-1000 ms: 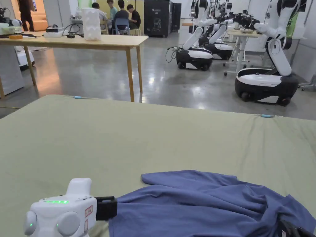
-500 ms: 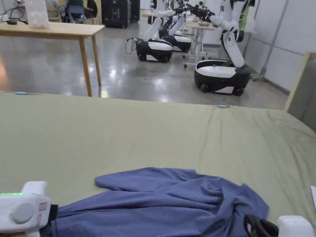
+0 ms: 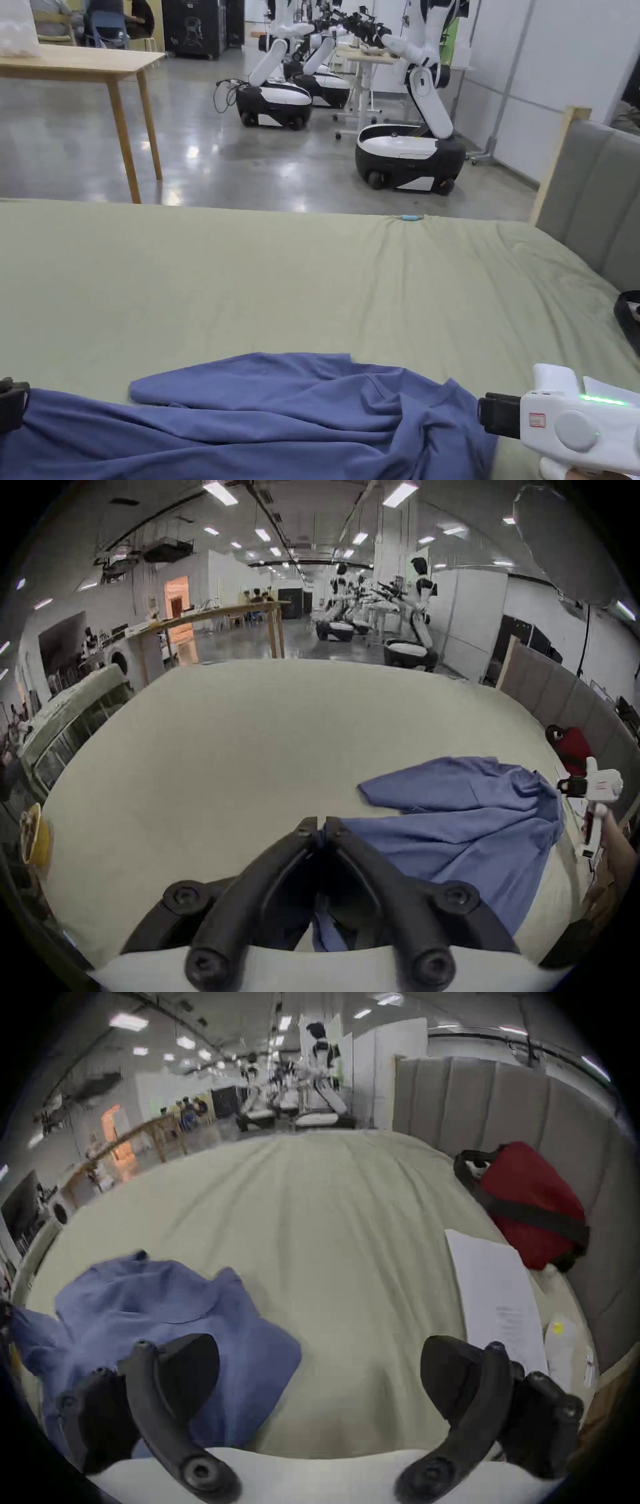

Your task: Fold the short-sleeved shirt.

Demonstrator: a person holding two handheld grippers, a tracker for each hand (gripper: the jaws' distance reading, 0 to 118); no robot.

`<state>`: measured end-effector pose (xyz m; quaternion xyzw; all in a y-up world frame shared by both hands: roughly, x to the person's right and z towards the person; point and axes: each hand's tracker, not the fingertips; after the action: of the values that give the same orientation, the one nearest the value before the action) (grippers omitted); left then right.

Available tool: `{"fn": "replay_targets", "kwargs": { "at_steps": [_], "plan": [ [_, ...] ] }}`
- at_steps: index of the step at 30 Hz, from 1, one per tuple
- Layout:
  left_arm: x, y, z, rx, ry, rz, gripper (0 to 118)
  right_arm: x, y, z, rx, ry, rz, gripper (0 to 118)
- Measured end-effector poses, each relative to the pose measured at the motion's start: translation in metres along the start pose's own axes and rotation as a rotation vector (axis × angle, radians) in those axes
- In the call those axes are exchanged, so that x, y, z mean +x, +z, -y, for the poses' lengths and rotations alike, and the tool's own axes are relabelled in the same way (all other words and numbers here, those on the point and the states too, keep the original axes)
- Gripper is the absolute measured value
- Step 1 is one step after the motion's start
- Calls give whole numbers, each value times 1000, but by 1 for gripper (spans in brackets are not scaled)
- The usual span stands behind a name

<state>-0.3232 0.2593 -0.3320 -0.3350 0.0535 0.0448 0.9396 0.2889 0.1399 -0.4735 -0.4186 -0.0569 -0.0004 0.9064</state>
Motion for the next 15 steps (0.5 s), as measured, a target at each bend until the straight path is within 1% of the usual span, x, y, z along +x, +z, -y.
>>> {"fn": "replay_targets", "kwargs": {
  "at_steps": [2, 3, 4, 6, 7, 8, 9, 10, 11, 12, 14, 15],
  "plan": [
    [1, -2, 0, 1, -4, -1, 0, -10, -18, -2, -27, 31, -3, 115],
    [3, -3, -1, 0, -7, -7, 0, -17, -24, -2, -44, 50, 7, 109],
    [3, -4, -1, -3, -11, -11, 0, -24, -18, 3, -53, 79, -12, 90],
    [3, -7, 1, -8, -12, -10, 0, -37, -13, 3, -57, 135, -35, 62],
    [3, -7, 2, -9, -12, -16, 0, -43, -5, 2, -20, 140, -12, 37],
    [3, -8, 2, -10, -13, -16, 0, -44, -7, 5, -19, 146, -19, 17],
    [2, -9, 4, -9, -12, -16, 0, -44, -6, 2, -36, 150, -19, 5],
    [2, -9, 4, -7, -10, -16, 0, -40, -1, -1, -37, 141, -36, 5],
    [2, -9, 4, -6, -10, -16, 0, -35, 4, -5, -35, 84, -100, 5],
    [2, -7, 1, -4, -15, -15, 0, -33, 21, -9, -34, 48, -121, 5],
    [0, -1, -2, 6, -30, -13, 0, -32, 45, -20, 28, 46, -127, 5],
    [-1, 5, -8, 16, -41, -6, 0, -31, 64, -30, 73, 43, -154, 5]
  ]
}}
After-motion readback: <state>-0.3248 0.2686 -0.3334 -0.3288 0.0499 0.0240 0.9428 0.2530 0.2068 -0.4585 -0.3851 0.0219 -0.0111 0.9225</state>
